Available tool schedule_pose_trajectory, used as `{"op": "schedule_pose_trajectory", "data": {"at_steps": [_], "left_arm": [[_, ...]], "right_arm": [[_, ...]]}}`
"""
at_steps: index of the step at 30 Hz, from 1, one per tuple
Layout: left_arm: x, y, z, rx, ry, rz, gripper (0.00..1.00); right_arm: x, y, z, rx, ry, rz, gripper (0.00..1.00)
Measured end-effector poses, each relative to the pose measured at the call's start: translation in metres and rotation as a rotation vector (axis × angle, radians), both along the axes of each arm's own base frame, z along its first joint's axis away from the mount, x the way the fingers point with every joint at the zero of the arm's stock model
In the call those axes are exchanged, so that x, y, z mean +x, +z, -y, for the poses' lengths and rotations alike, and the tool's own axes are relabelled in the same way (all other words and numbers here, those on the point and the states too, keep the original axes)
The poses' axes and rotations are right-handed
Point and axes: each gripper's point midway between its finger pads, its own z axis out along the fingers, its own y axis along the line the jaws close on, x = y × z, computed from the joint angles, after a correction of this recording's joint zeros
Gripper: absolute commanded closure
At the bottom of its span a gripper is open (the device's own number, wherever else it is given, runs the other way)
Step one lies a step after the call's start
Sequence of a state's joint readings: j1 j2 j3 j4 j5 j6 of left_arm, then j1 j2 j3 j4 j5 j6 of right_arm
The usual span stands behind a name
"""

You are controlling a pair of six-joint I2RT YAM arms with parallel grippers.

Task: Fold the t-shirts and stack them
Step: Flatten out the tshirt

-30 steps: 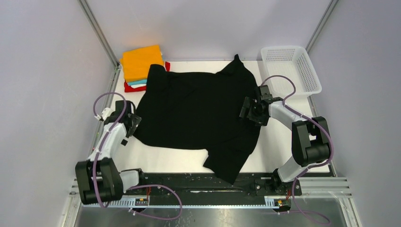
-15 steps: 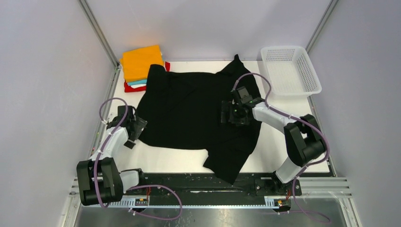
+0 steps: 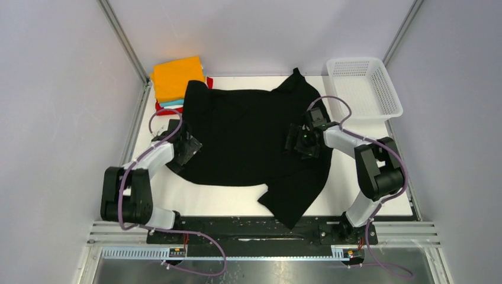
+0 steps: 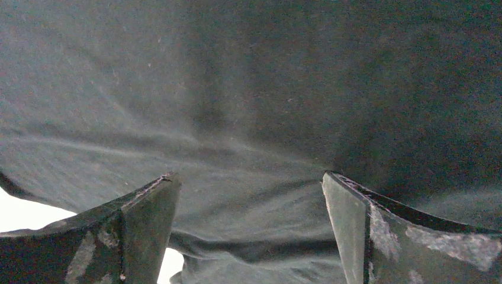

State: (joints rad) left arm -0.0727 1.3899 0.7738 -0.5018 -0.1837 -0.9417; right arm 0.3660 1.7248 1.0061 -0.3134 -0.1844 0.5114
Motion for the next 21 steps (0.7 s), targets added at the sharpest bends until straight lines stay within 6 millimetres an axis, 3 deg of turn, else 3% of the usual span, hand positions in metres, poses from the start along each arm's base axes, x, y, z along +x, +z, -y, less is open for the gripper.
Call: {"op": "schedule_pose_trajectory", "data": {"at_steps": [3, 6, 11, 17, 21], "left_arm": [[-0.006, -0.016, -0.003, 0.029, 0.005, -0.067, 0.01], [-0.012, -0.018, -0.014, 0.086, 0.029, -0.098, 0.01], [-0.027, -0.015, -0.038, 0.158, 0.096, -0.135, 0.01], [-0.063, -0.008, -0.074, 0.214, 0.234, -0.172, 0.01], [-0.081, -0.006, -0.082, 0.217, 0.274, -0.19, 0.01]], "right_arm": [[0.006, 0.001, 0.018, 0.031, -0.071, -0.001, 0.01], [0.009, 0.002, 0.026, 0.063, -0.106, -0.003, 0.01], [0.01, 0.002, 0.027, 0.079, -0.113, -0.006, 0.0], [0.01, 0.003, 0.028, 0.093, -0.116, -0.01, 0.01], [0.01, 0.003, 0.028, 0.098, -0.12, -0.012, 0.01]]}}
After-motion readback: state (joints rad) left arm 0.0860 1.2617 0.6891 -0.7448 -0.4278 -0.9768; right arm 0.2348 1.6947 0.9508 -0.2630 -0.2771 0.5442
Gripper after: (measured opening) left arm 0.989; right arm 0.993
